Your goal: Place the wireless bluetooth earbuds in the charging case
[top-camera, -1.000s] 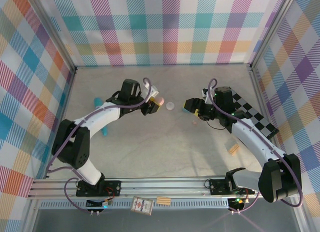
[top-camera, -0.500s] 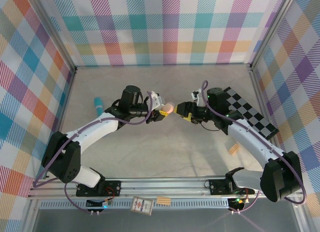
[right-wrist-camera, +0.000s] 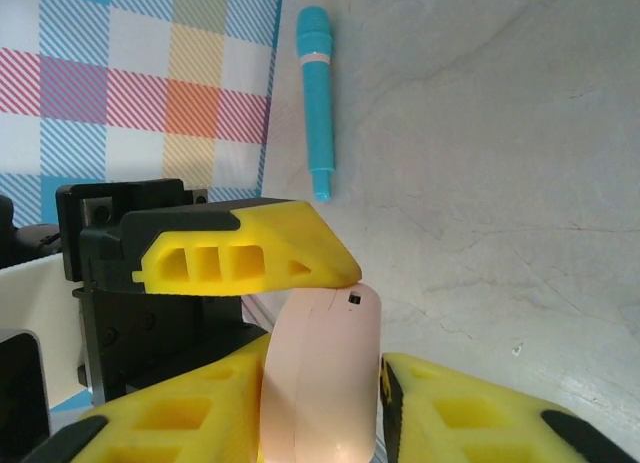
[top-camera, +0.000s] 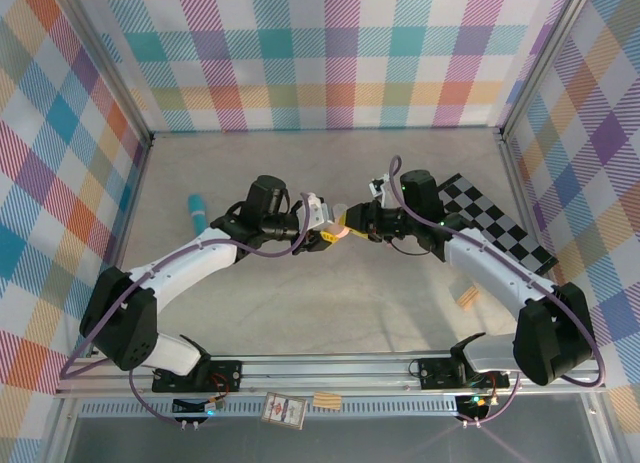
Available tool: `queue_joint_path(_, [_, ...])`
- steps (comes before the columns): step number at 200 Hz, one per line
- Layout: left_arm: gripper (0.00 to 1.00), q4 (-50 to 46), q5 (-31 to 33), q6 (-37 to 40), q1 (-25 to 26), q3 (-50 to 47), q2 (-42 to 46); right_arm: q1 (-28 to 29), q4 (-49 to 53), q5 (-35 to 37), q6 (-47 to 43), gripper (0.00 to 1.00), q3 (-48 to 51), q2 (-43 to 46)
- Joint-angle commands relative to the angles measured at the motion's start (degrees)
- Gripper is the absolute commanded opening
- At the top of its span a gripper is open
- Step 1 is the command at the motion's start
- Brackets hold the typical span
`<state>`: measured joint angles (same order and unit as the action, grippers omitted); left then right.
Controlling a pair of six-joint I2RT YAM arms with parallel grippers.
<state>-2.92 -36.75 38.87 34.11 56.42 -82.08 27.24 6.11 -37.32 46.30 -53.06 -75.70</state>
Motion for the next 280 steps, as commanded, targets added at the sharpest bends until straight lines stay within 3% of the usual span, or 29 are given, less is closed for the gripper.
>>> queue_joint_path(1, [0.35,1.2,-0.5,0.9,0.5,1.0,2.0,0.2,-0.6,-2.0,0.3,0.37,-1.9,-0.3])
queue_joint_path(23, [0.35,2.7,-0.2,0.2,0.6,0.8,2.2,0.3,0.5,-2.9,0.0,0.47,-2.1,-0.8])
queue_joint_path(59, [0.35,3.6,-0.5,-0.3,0.6,1.3,1.7,0.7,-0.7,-4.0,0.7,0.46,-2.2,-2.3])
queue_joint_path(101, [0.37,4.1,-0.4,-0.5,0.7,1.1,1.9,0.7,-0.4,-2.3,0.3,0.27,-2.1,-1.6])
queue_joint_path(121, [0.54,7.0,-0.3,-2.3,0.6,-0.5,2.6,0.6,-1.7,-2.2,0.8,0.22,-1.5,0.1])
queue_joint_path(138, [0.70,13.6,-1.5,-6.0,0.1,-3.4,3.6,0.5,-4.3,-4.1,1.9,0.22,-0.9,1.4])
queue_joint_path(170, [0.82,31.4,-6.8,-18.2,-2.3,-9.3,5.9,0.0,-14.1,-10.3,8.3,0.21,1.7,3.7])
queue_joint_path(196, [0.85,46.2,-7.5,-25.6,-3.2,-14.2,6.3,-0.4,-21.8,-13.1,15.2,0.19,3.7,4.8])
queue_joint_path(243, [0.86,68.8,-8.2,-35.2,-4.3,-18.7,1.9,-0.4,-46.1,-14.0,32.8,0.16,8.8,1.8])
queue_joint_path(280, [0.83,75.7,-9.8,-37.6,-4.4,-18.6,-0.7,-0.2,-55.8,-10.8,40.0,0.15,11.8,0.8])
